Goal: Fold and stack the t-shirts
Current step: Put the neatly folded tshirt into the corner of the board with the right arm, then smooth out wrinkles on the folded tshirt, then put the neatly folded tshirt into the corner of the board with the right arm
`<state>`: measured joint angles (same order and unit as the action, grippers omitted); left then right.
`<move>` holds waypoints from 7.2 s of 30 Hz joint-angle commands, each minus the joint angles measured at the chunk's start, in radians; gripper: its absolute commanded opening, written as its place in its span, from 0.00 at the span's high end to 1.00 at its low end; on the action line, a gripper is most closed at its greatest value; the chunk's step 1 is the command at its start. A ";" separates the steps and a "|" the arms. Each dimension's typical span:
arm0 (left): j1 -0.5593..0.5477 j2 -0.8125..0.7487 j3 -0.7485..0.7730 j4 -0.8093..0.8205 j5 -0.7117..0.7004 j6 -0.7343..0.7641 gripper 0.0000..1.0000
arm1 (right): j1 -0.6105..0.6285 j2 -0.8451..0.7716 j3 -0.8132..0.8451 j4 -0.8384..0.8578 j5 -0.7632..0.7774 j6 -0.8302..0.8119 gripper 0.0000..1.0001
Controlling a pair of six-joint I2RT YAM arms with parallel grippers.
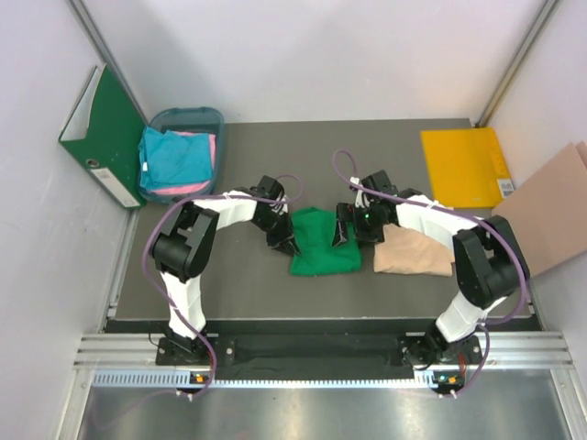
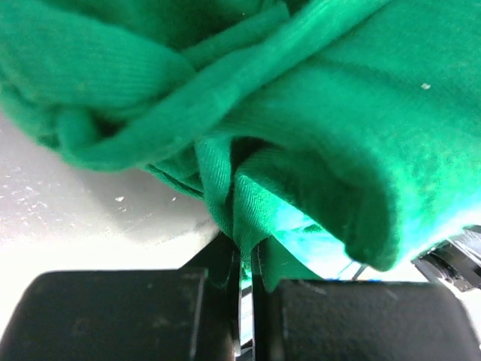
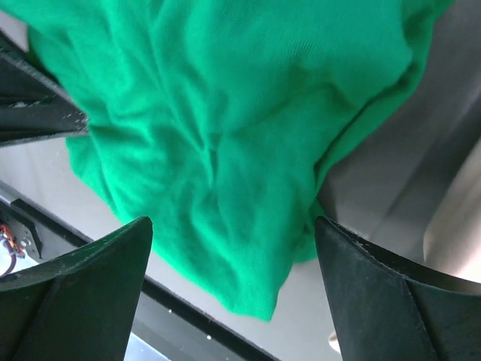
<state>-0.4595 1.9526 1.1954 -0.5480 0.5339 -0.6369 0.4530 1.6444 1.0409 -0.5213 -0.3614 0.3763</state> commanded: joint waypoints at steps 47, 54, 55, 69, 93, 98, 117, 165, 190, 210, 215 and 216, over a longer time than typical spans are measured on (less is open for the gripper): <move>0.039 0.060 0.110 -0.075 -0.215 0.078 0.01 | 0.079 -0.270 0.193 -0.384 0.530 -0.110 0.93; 0.039 0.072 0.109 -0.075 -0.209 0.088 0.01 | -0.100 -0.415 0.019 -0.350 0.602 -0.109 0.92; 0.039 0.074 0.109 -0.076 -0.209 0.091 0.01 | -0.121 -0.444 0.001 -0.326 0.619 -0.114 0.93; 0.039 0.088 0.119 -0.081 -0.201 0.101 0.01 | -0.382 -0.263 0.007 -0.247 0.635 -0.175 0.91; -0.091 0.026 0.291 -0.006 0.041 0.169 0.01 | -0.410 -0.396 0.085 -0.247 0.597 -0.165 0.00; -0.149 0.080 0.386 0.114 0.208 0.094 0.05 | -0.409 -0.351 0.013 -0.201 0.498 -0.114 0.18; -0.341 0.325 0.788 0.438 0.604 -0.242 1.00 | -0.436 -0.045 -0.001 0.040 0.423 -0.007 1.00; -0.023 0.057 0.352 -0.220 0.060 0.256 1.00 | -0.274 -0.141 0.232 -0.109 0.296 -0.189 1.00; 0.140 0.037 0.417 -0.311 -0.109 0.263 0.01 | -0.059 0.181 0.157 -0.195 0.202 -0.215 1.00; 0.145 0.019 0.357 -0.288 -0.088 0.267 0.01 | -0.304 0.140 0.065 -0.272 0.515 -0.186 1.00; 0.145 0.016 0.345 -0.282 -0.081 0.269 0.01 | -0.410 0.104 0.058 -0.296 0.616 -0.186 1.00; 0.145 0.014 0.343 -0.282 -0.078 0.269 0.01 | -0.427 0.092 0.057 -0.299 0.633 -0.186 1.00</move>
<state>-0.3187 2.0243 1.5444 -0.8402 0.4332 -0.3874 0.0944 1.7805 1.1286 -0.7773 0.0631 0.2100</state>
